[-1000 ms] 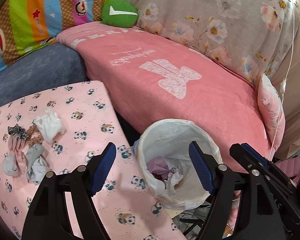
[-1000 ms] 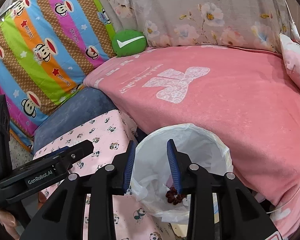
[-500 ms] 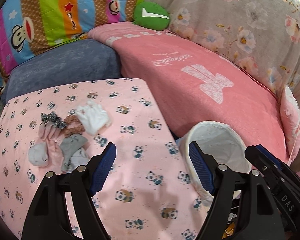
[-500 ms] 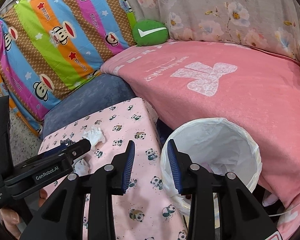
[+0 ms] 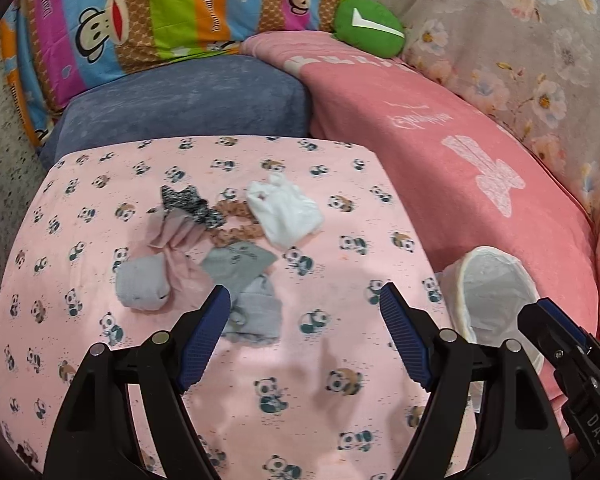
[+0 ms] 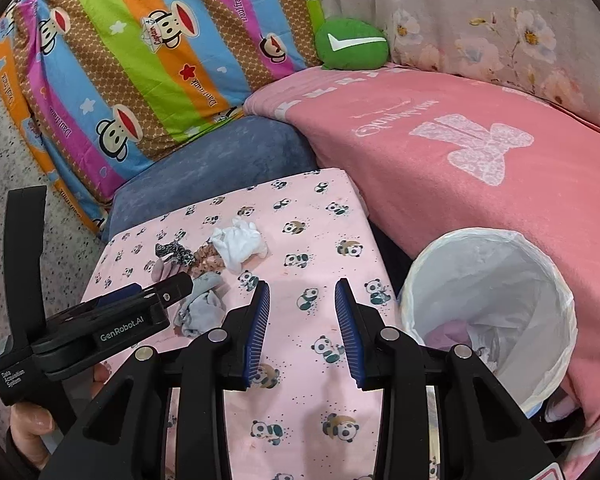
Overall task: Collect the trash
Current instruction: 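Move both tools back over the remaining clothes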
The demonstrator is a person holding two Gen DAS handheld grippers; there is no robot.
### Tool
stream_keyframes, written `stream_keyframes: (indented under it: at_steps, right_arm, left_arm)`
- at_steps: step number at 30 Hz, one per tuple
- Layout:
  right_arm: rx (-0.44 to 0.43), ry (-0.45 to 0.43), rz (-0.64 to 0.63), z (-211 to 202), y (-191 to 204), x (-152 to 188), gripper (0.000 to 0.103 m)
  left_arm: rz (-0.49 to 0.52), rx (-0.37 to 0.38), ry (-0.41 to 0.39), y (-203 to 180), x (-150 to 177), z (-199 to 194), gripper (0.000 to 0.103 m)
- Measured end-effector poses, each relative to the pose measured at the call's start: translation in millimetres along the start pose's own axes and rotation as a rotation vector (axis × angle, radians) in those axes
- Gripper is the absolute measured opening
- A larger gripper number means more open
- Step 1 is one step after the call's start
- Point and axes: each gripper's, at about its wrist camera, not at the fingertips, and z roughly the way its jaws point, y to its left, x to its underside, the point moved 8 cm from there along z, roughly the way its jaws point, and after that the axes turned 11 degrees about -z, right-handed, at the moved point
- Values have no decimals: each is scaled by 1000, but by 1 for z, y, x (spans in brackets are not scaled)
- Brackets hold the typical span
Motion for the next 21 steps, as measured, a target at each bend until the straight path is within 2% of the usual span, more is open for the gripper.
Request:
stream_keyframes:
  at_steps: [13,21]
  right_arm:
    - [-75,62,-98,37,74,6,36]
    - [-118,106,-133,65,113,12,36]
  left_arm:
    - [-133,-88,33,84,0,13,74]
    - [-213,-99,78,125,0,31,74]
